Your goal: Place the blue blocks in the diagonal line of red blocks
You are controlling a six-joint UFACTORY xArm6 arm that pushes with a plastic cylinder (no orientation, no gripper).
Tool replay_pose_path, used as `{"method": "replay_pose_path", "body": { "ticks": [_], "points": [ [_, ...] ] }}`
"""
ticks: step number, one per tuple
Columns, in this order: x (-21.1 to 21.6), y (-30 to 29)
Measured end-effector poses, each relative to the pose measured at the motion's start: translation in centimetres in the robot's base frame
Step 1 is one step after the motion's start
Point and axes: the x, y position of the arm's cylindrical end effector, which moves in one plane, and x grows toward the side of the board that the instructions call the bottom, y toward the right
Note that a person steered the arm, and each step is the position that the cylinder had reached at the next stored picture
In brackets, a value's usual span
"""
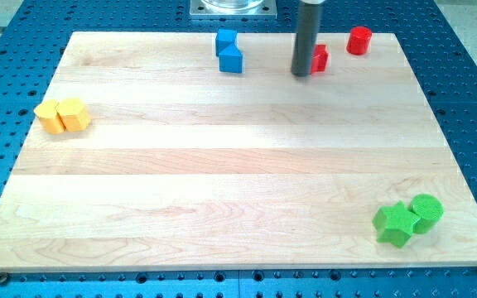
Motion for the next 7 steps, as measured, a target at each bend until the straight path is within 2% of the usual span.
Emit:
{"method": "replay_pose_path", "body": {
  "ticks": [1,2,3,4,5,6,7],
  "points": [
    [-0.5,1.9],
    [0.9,-3.9],
    [1.2,-7.2],
    [4.0,-15.6],
    [1.7,-19.4],
    [-1.8,-18.2],
    [-2.1,-14.3]
  ]
}}
